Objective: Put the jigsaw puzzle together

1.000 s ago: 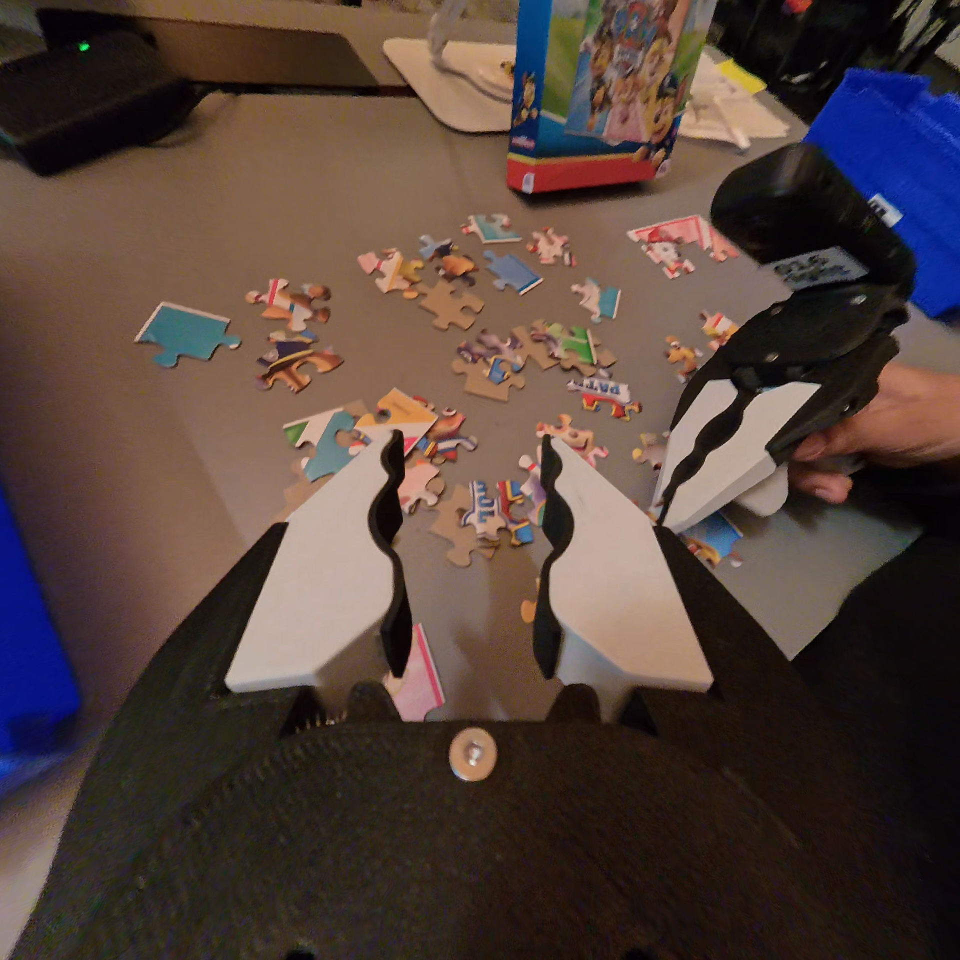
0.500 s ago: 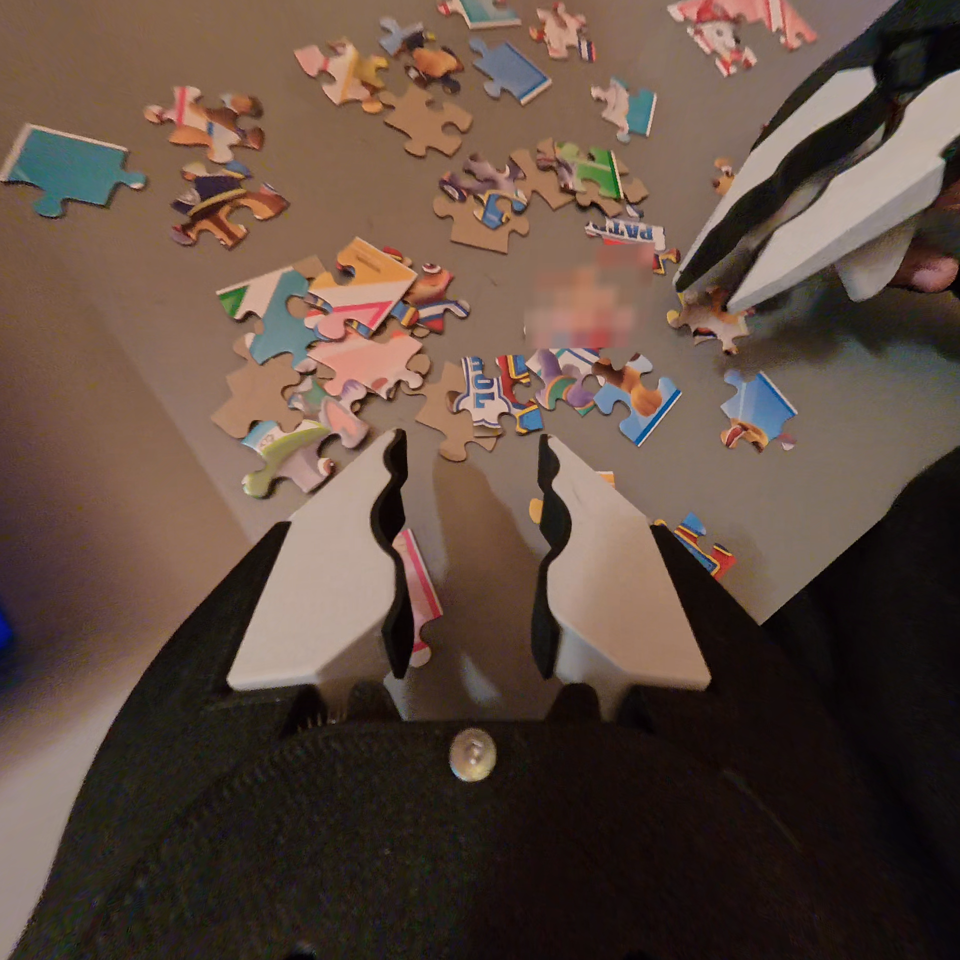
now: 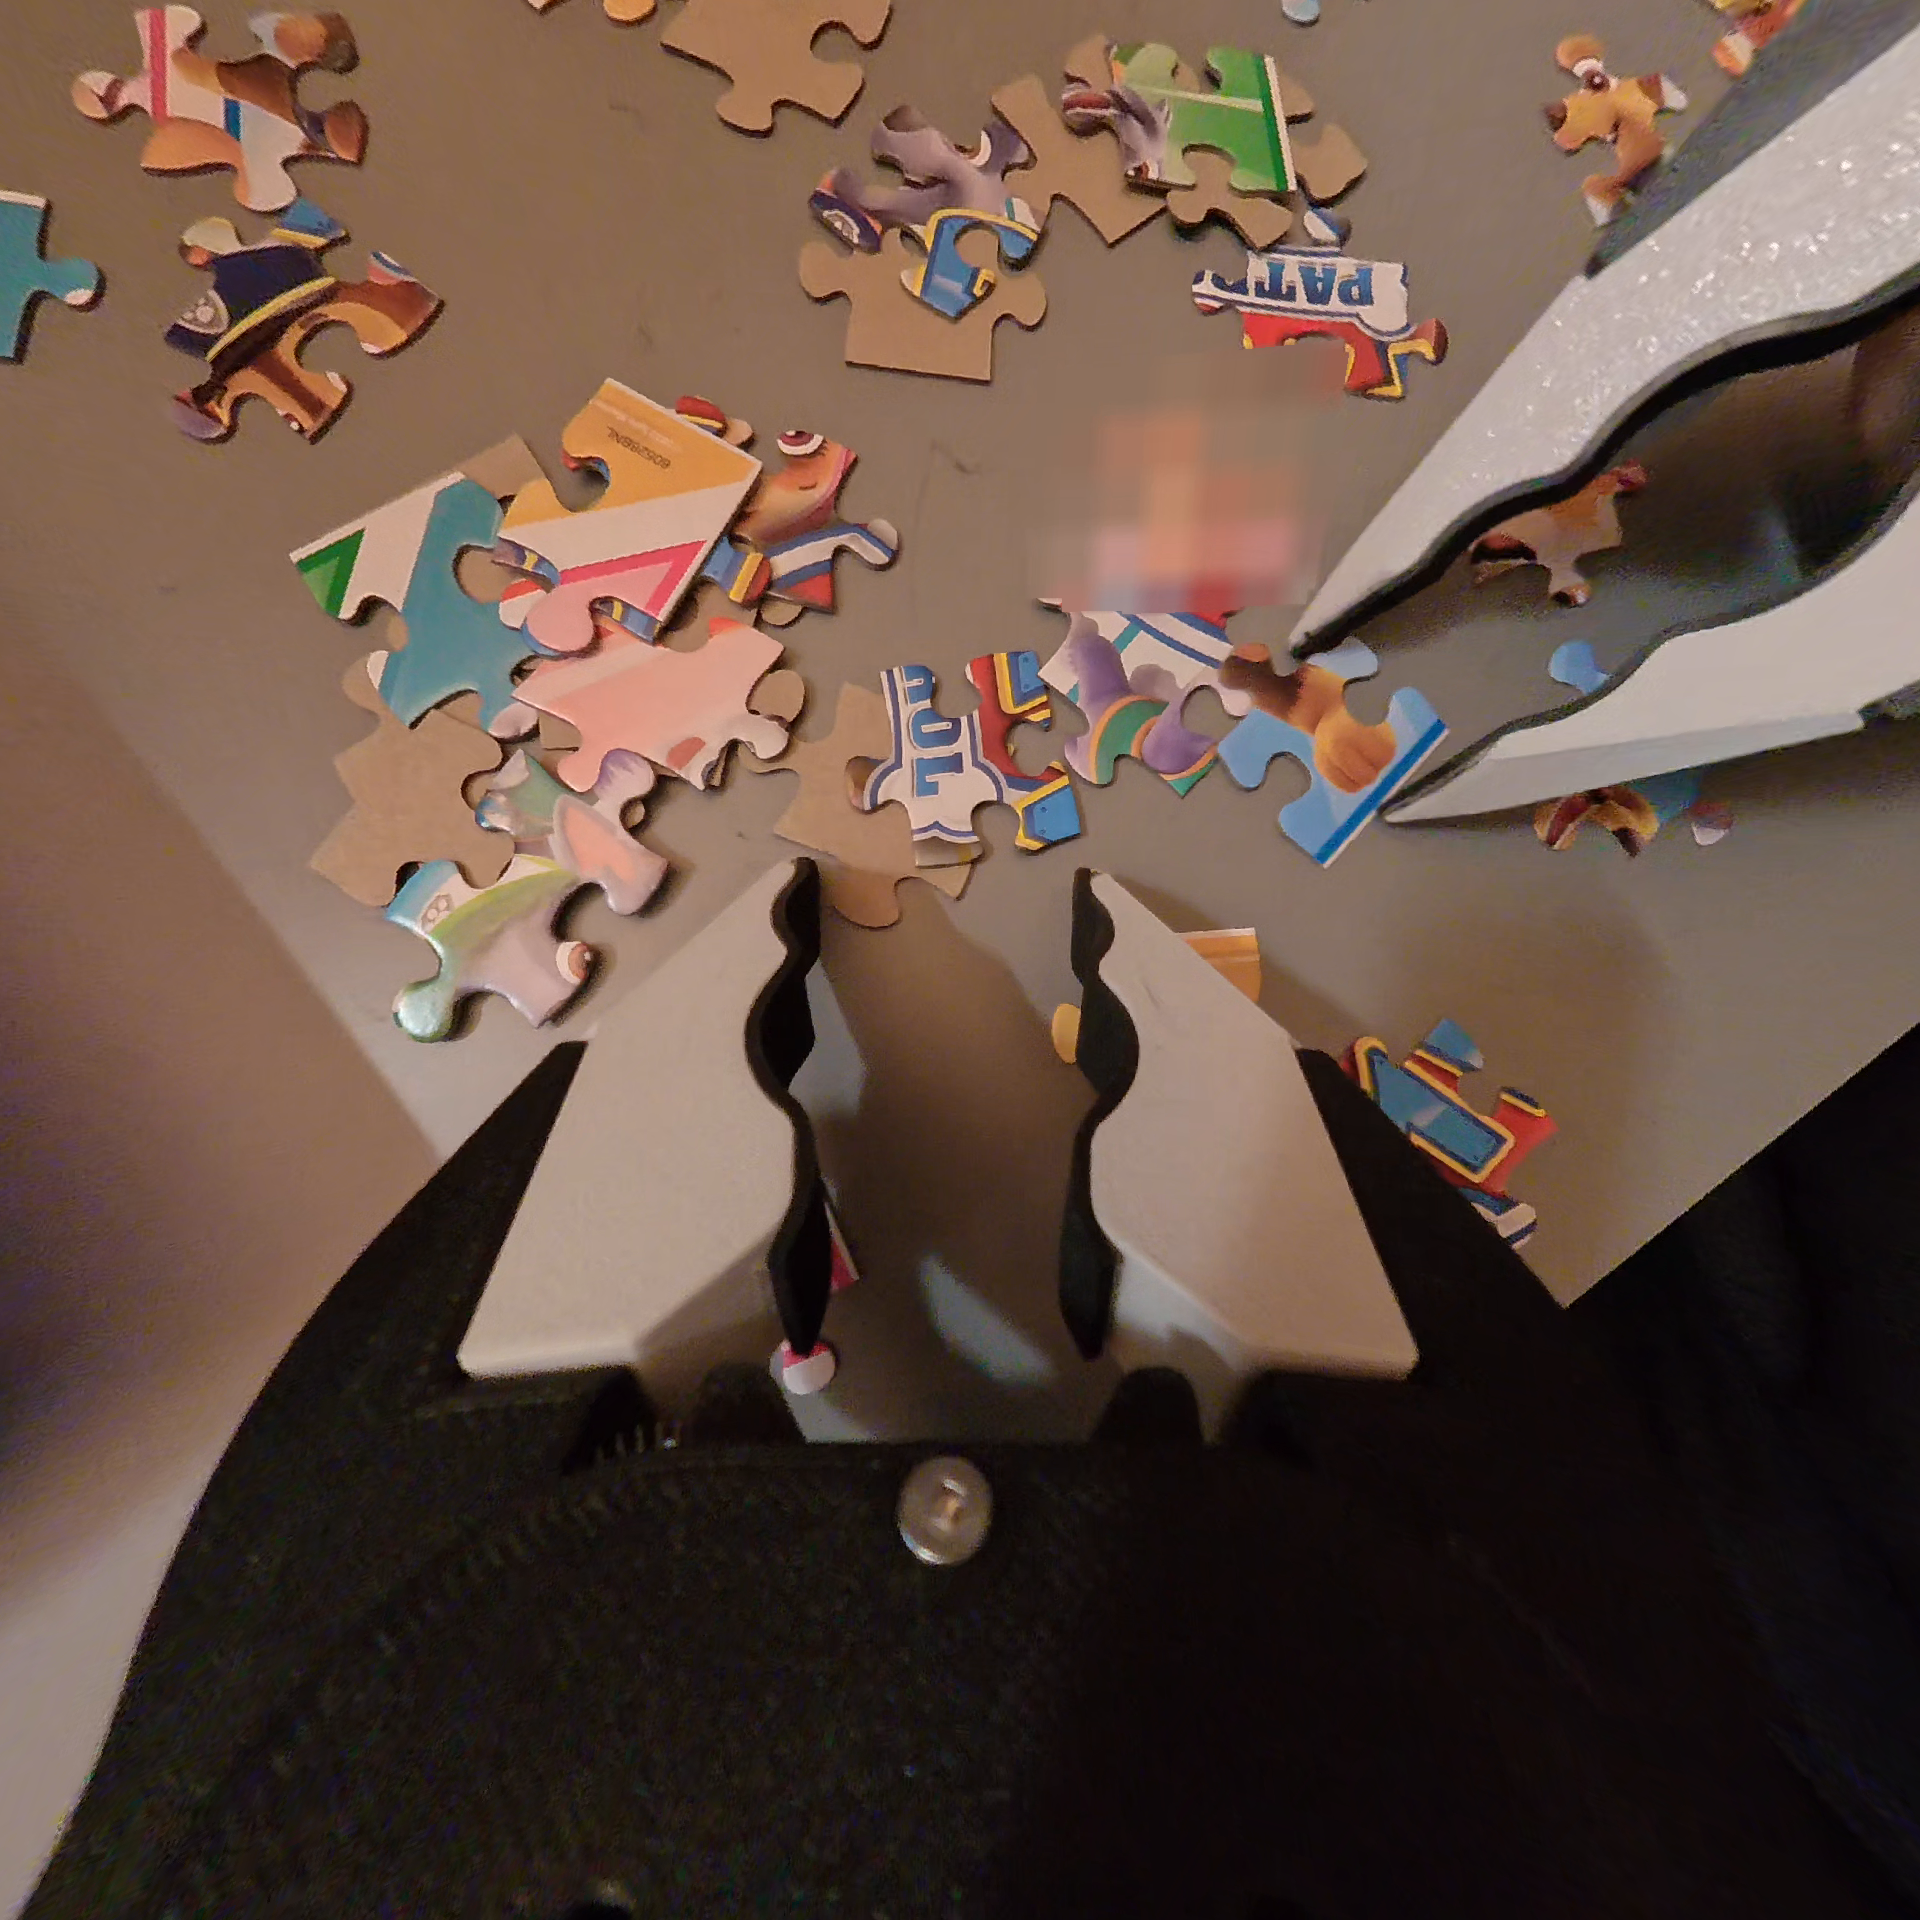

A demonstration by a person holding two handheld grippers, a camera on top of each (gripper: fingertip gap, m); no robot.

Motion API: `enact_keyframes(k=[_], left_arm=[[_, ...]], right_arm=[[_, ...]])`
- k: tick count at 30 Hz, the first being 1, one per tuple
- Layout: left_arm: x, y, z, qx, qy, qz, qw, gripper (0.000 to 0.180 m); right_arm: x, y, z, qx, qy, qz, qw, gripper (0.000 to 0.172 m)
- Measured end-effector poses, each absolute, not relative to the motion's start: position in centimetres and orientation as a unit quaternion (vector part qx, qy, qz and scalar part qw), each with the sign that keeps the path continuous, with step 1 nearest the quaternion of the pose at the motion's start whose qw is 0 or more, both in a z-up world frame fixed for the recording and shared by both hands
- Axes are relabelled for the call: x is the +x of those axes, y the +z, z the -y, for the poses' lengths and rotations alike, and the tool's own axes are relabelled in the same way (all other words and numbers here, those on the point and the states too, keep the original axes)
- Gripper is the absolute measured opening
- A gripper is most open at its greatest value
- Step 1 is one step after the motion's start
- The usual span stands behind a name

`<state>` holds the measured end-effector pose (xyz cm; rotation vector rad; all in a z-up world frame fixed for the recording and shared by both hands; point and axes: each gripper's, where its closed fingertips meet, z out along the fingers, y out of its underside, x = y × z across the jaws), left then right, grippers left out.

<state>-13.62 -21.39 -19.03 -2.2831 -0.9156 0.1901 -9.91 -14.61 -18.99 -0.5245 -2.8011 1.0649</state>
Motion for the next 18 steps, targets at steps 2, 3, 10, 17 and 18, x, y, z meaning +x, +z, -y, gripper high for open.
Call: enact_keyframes(k=[2, 3, 10, 17, 18], left_arm=[[-13.8, -18.9, 21.5, -0.872, 0.076, 0.352, 0.332, 0.046], [-13.8, -18.9, 21.6, -0.872, 0.077, 0.353, 0.332, 0.046], [-14.2, -19.3, 21.6, -0.877, 0.096, 0.349, 0.316, 0.046], [-14.2, -19.3, 21.4, -0.884, 0.098, 0.337, 0.309, 0.020], [-14.2, -19.3, 21.3, -0.883, 0.100, 0.337, 0.309, 0.019]], right_arm=[[-9.5, -19.0, 14.6, -0.170, 0.347, 0.921, 0.046, 0.032], [-9.4, -18.9, 14.5, -0.169, 0.346, 0.922, 0.045, 0.032], [-7.8, -18.9, 14.5, -0.147, 0.349, 0.925, 0.029, 0.033], [-7.9, -17.6, 14.4, -0.146, 0.378, 0.913, 0.038, 0.036], [-8.0, -17.4, 14.3, -0.148, 0.383, 0.911, 0.039, 0.035]])
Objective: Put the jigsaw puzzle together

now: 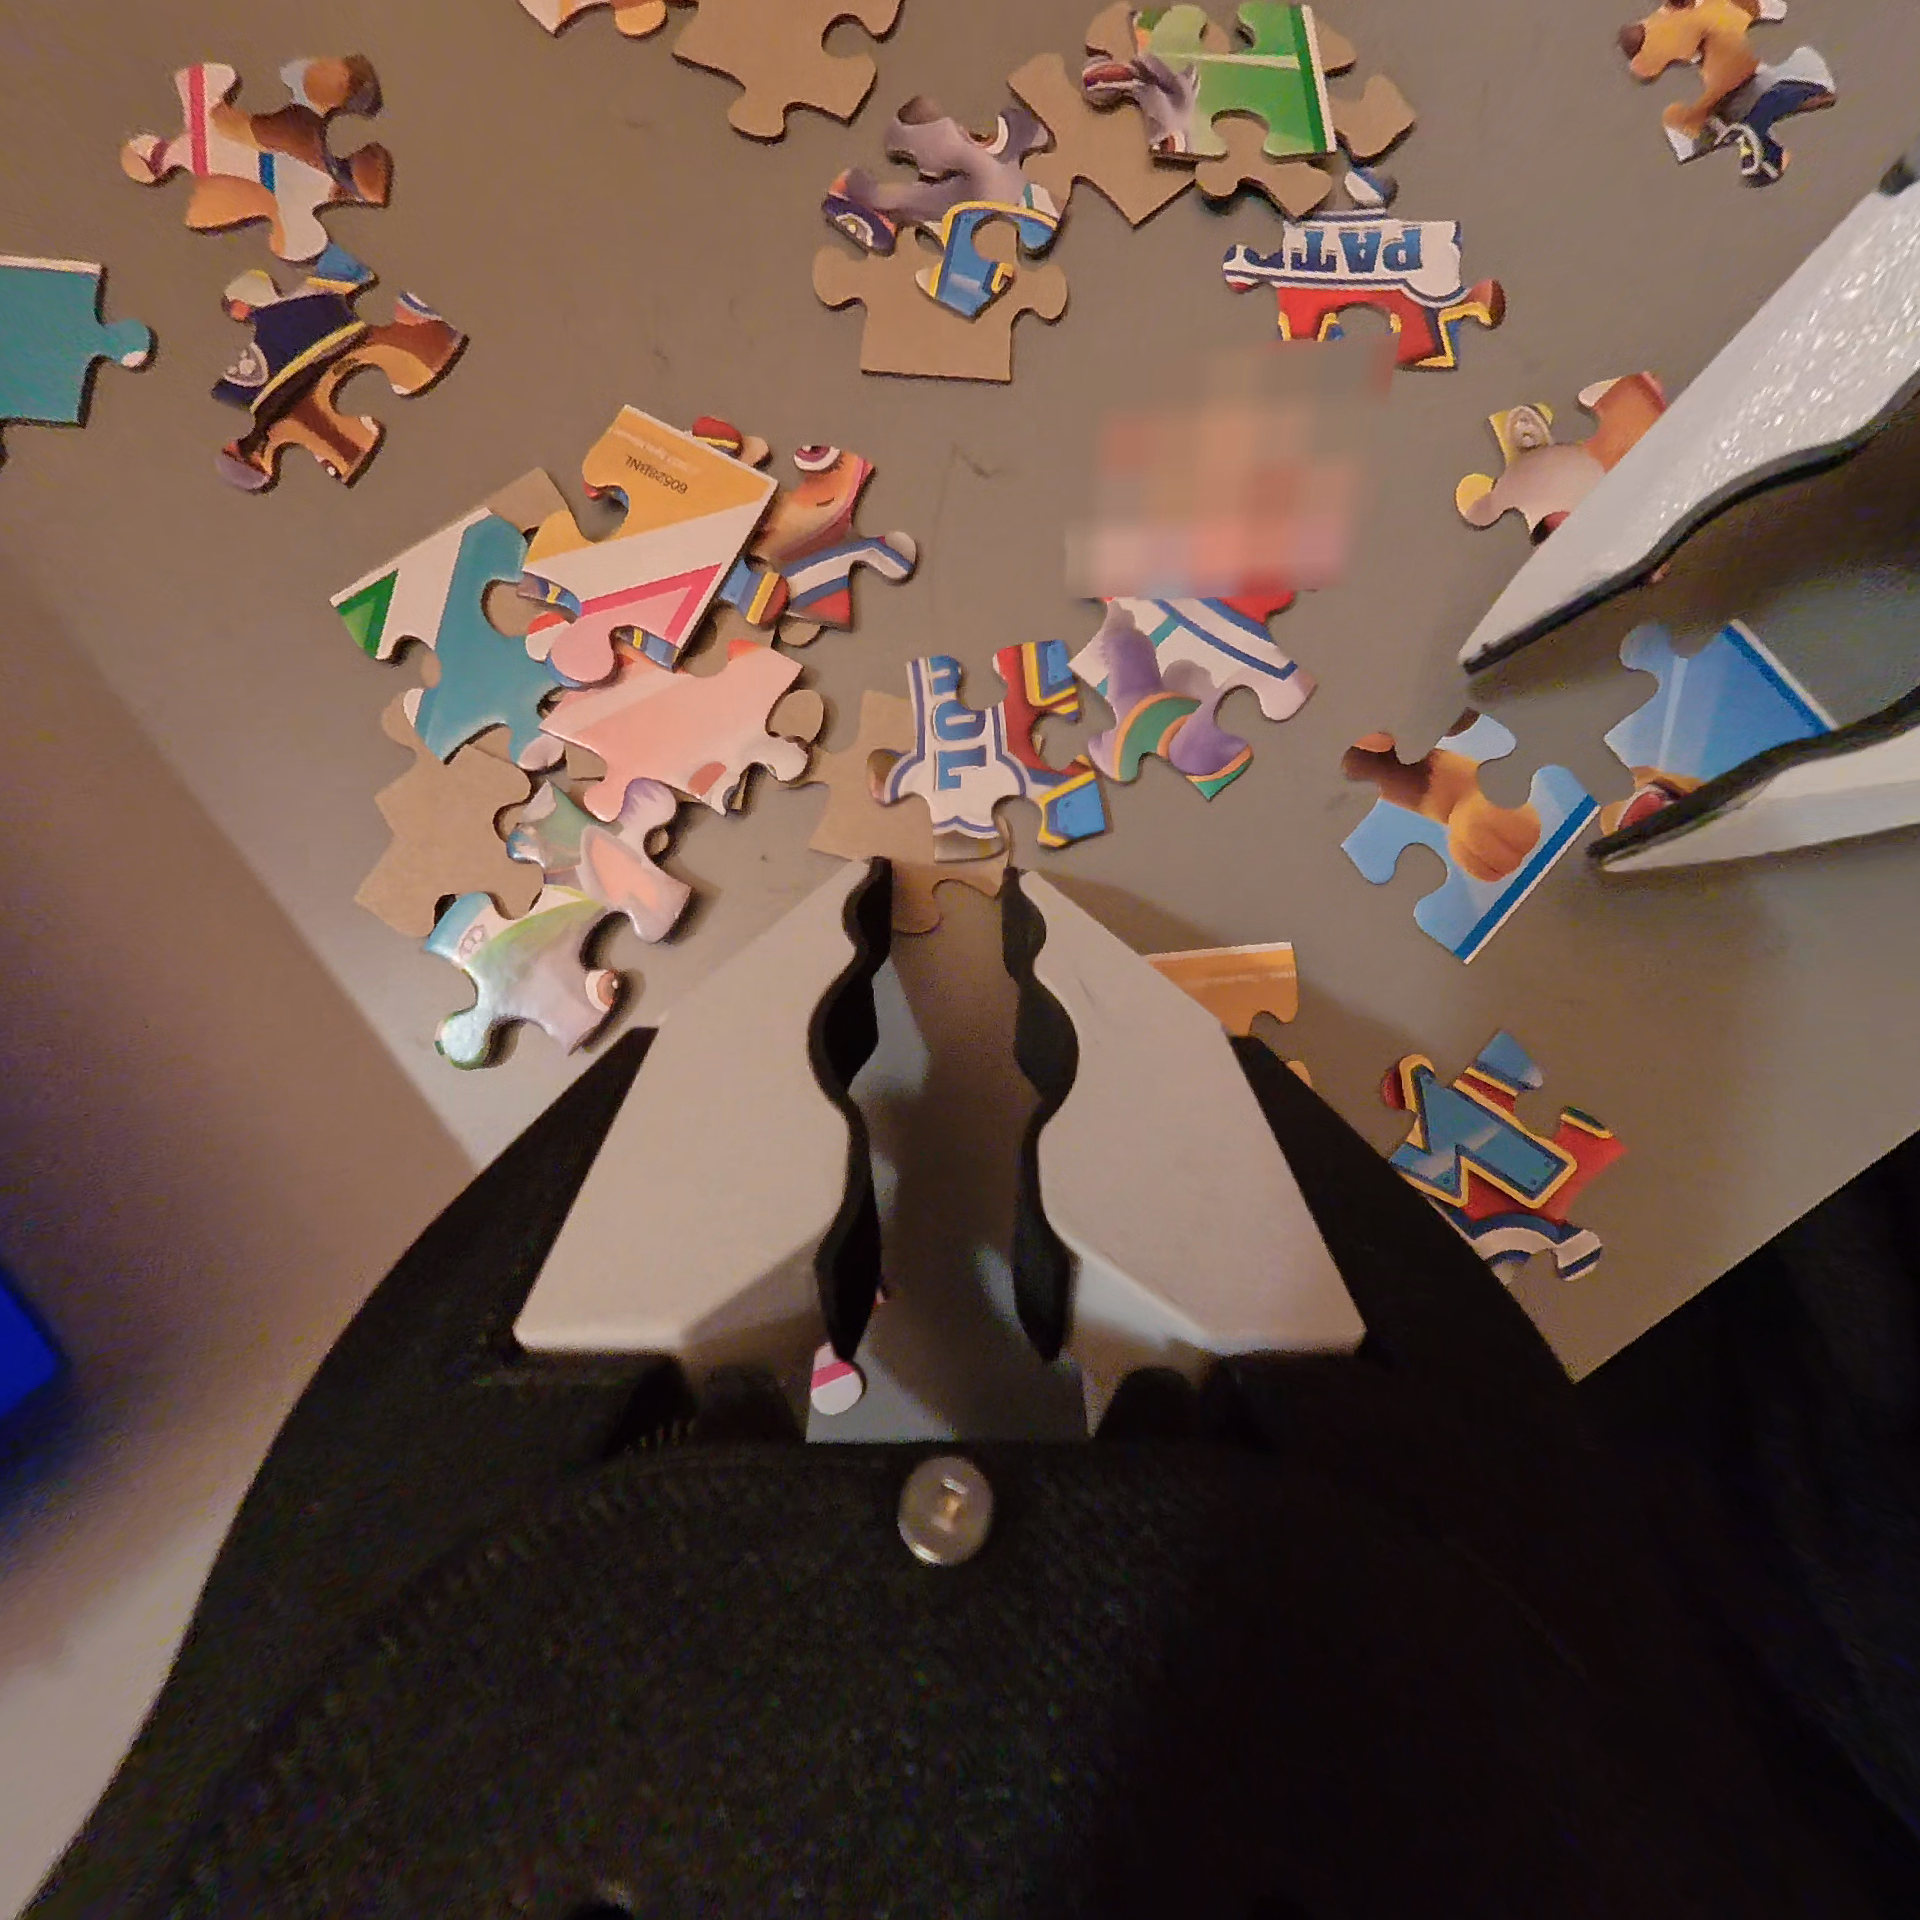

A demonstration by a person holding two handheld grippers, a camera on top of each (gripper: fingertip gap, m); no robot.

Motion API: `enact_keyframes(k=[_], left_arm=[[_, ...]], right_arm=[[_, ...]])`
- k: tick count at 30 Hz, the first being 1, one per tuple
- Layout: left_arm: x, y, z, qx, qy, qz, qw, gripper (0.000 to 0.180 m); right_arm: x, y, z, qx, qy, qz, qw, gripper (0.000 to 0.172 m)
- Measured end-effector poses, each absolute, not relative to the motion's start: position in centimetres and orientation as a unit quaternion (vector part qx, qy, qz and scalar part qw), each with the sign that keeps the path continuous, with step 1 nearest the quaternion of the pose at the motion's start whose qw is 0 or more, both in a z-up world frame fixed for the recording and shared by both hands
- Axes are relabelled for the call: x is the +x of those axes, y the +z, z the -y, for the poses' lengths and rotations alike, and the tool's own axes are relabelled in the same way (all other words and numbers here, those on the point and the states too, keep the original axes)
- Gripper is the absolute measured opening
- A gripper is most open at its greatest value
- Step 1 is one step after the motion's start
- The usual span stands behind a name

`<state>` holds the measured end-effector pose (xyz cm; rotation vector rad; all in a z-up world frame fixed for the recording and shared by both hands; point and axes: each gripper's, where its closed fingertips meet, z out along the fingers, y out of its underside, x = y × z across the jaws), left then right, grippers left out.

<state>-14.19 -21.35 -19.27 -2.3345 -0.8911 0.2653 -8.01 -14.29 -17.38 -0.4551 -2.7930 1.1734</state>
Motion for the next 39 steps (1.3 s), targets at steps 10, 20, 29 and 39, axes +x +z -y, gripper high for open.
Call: enact_keyframes(k=[10, 20, 29, 39], left_arm=[[-14.3, -17.4, 21.9, -0.867, 0.109, 0.349, 0.338, 0.000], [-15.1, -19.2, 22.7, -0.882, 0.109, 0.339, 0.310, 0.022], [-15.3, -19.3, 22.2, -0.897, 0.066, 0.305, 0.312, 0.023], [-15.1, -18.0, 21.6, -0.886, 0.060, 0.320, 0.331, 0.025]], right_arm=[[-9.5, -16.0, 13.0, -0.169, 0.405, 0.896, 0.059, 0.034], [-9.5, -15.9, 12.8, -0.169, 0.412, 0.893, 0.061, 0.033], [-9.6, -15.9, 12.5, -0.172, 0.416, 0.891, 0.059, 0.032], [-9.9, -15.9, 12.2, -0.176, 0.424, 0.887, 0.054, 0.031]])
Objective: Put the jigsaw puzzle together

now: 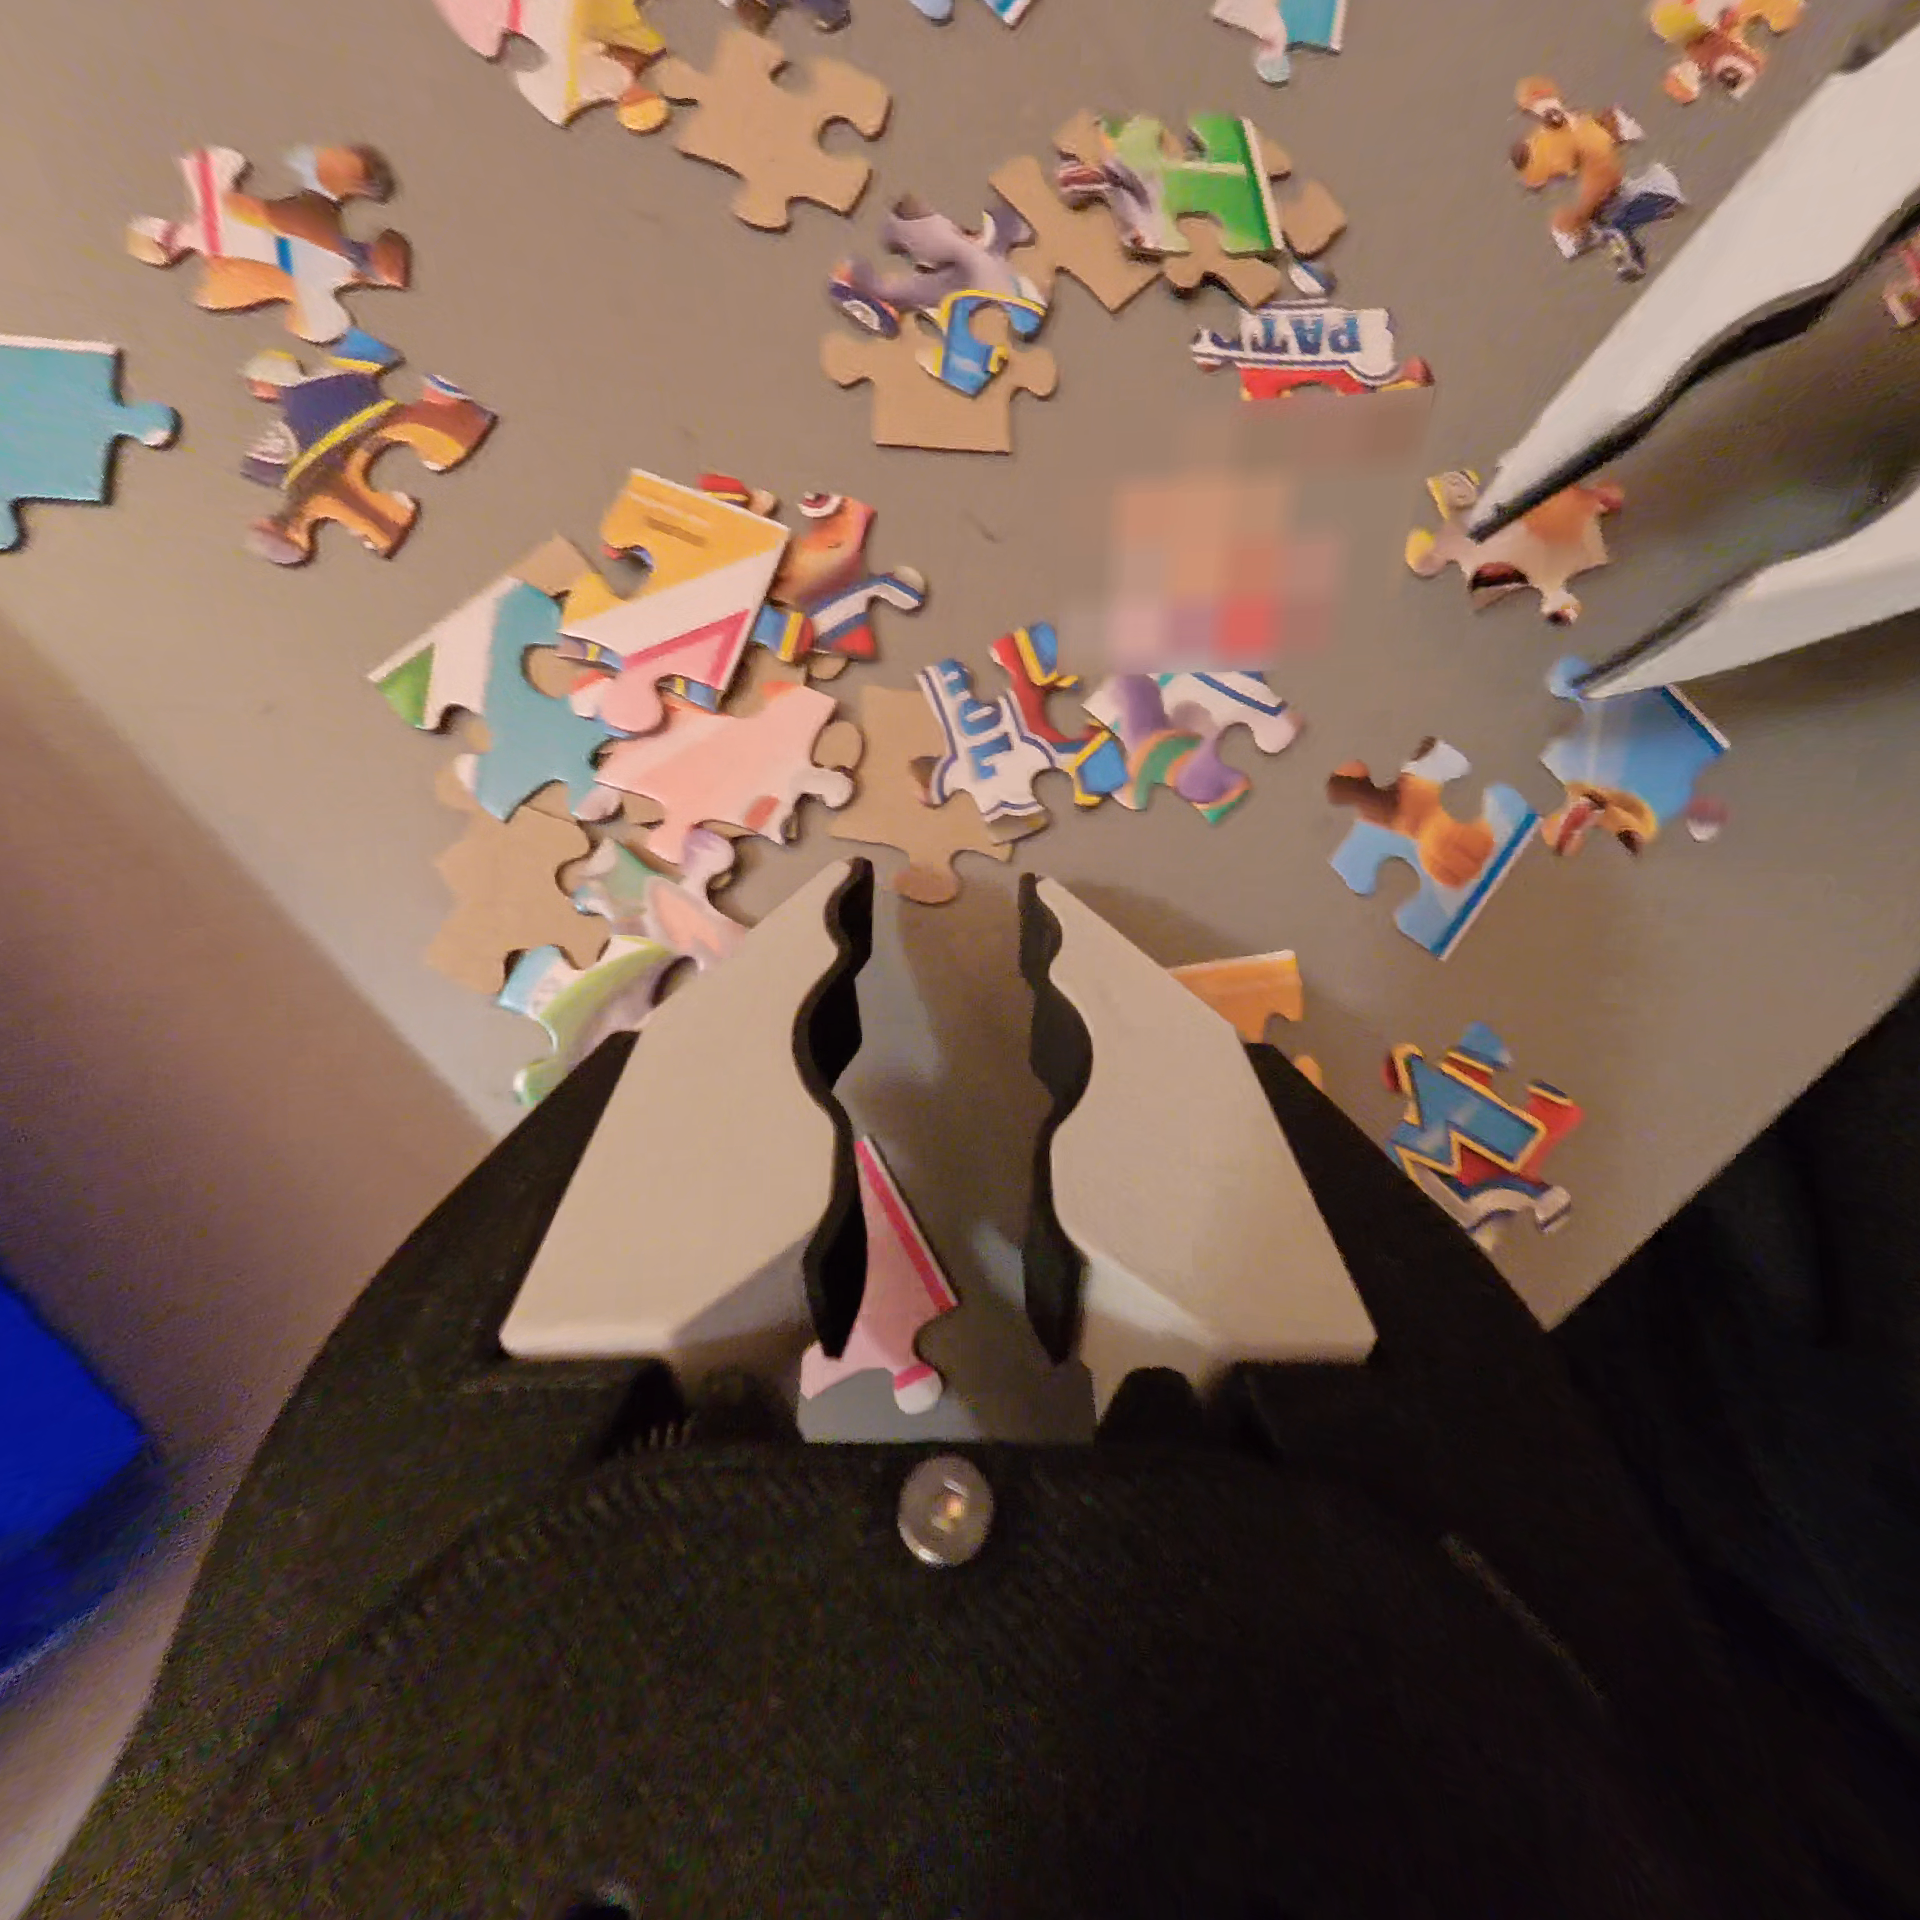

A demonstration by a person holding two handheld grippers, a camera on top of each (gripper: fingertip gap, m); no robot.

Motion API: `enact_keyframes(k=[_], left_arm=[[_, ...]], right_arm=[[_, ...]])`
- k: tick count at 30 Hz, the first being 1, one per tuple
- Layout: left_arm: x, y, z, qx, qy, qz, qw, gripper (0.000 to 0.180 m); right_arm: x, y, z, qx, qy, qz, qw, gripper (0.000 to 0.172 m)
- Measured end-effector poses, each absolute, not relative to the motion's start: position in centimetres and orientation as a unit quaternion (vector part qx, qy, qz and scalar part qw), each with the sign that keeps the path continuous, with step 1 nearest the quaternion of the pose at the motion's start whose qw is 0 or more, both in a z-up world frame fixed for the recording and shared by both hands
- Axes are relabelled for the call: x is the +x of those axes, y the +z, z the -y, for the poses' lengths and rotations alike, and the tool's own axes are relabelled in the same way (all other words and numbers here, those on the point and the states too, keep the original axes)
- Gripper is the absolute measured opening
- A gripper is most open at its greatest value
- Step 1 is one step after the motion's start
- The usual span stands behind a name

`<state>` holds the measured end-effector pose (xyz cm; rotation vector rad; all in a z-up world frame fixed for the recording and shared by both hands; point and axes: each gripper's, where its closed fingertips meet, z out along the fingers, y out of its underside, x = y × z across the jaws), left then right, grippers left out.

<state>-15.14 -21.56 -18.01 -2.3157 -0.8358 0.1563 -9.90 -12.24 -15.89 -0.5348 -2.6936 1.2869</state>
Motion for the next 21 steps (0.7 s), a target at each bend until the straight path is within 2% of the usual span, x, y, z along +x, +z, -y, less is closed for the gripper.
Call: enact_keyframes(k=[5, 7, 9, 21], left_arm=[[-15.7, -19.4, 21.6, -0.903, 0.074, 0.294, 0.304, 0.025], [-15.9, -19.3, 21.4, -0.904, 0.076, 0.285, 0.308, 0.012], [-15.8, -19.4, 21.2, -0.907, 0.063, 0.282, 0.308, 0.007], [-14.9, -18.3, 22.2, -0.904, 0.054, 0.295, 0.303, 0.005]], right_arm=[[-9.9, -15.7, 12.1, -0.172, 0.425, 0.887, 0.060, 0.030], [-10.0, -15.7, 12.0, -0.175, 0.428, 0.885, 0.059, 0.030], [-10.0, -15.7, 11.9, -0.178, 0.429, 0.884, 0.057, 0.030], [-10.3, -15.8, 11.7, -0.180, 0.432, 0.882, 0.056, 0.030]])
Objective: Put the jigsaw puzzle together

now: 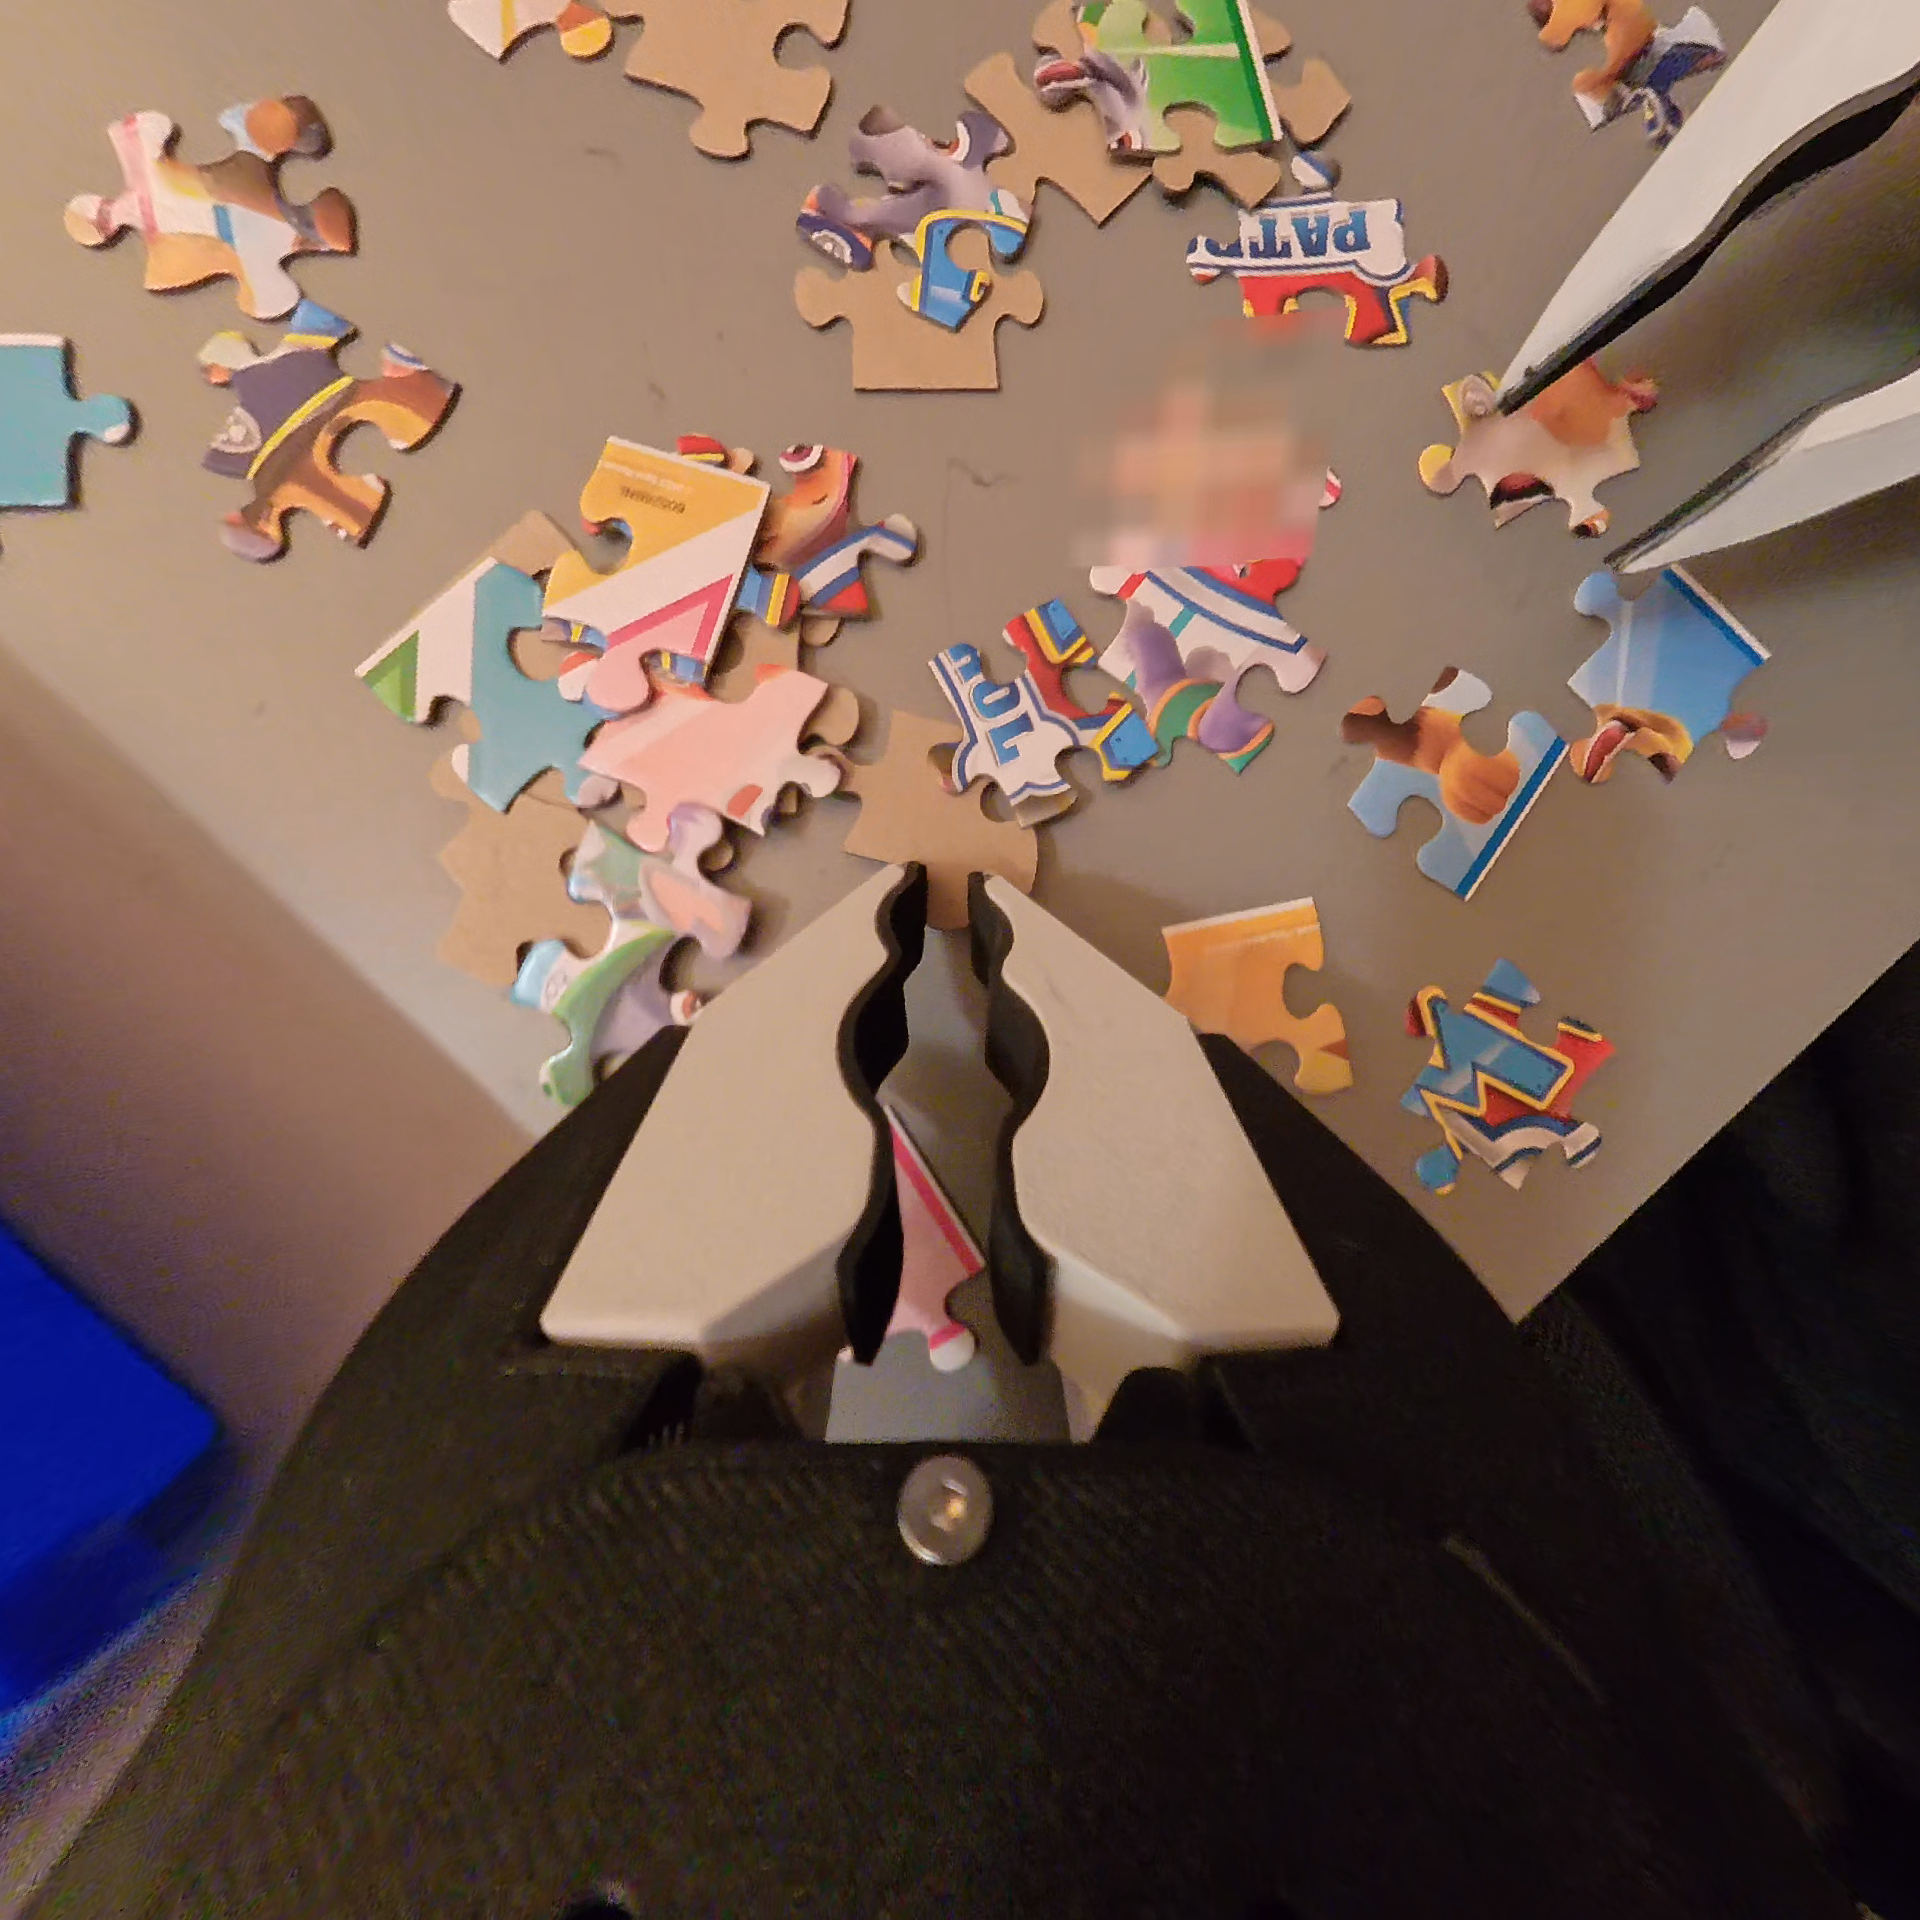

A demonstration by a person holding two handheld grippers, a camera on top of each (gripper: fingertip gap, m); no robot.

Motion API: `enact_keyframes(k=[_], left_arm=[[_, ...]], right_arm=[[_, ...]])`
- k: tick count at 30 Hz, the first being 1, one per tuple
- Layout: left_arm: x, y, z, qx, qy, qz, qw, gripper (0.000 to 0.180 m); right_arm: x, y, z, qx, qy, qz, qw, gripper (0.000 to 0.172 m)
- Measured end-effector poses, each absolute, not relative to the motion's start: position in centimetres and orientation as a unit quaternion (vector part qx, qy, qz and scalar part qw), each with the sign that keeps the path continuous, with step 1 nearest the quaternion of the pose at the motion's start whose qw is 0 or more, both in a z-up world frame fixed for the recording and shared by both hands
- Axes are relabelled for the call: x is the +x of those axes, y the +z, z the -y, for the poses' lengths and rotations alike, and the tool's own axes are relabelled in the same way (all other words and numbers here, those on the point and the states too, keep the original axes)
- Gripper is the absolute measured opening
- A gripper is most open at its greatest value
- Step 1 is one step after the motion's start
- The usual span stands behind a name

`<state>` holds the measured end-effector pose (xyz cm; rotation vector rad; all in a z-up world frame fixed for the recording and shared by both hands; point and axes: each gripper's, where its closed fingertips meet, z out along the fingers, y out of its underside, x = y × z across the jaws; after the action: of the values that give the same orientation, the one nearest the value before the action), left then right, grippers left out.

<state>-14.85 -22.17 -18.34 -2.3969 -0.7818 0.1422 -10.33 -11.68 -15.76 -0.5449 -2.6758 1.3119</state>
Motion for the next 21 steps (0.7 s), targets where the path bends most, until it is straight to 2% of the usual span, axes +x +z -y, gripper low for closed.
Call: enact_keyframes(k=[6, 12, 16, 21], left_arm=[[-14.1, -17.3, 23.9, -0.900, 0.059, 0.312, 0.298, 0.005], [-13.3, -15.4, 23.2, -0.880, 0.034, 0.321, 0.349, 0.000], [-13.5, -16.4, 23.7, -0.883, 0.041, 0.327, 0.333, 0.000], [-14.2, -18.5, 24.8, -0.880, 0.054, 0.354, 0.313, 0.043]], right_arm=[[-10.3, -15.7, 12.0, -0.175, 0.437, 0.881, 0.052, 0.030], [-10.4, -14.2, 14.0, -0.156, 0.464, 0.871, 0.043, 0.029], [-10.3, -13.2, 16.6, -0.122, 0.472, 0.872, 0.041, 0.029], [-9.8, -13.2, 17.7, -0.103, 0.473, 0.874, 0.040, 0.028]])
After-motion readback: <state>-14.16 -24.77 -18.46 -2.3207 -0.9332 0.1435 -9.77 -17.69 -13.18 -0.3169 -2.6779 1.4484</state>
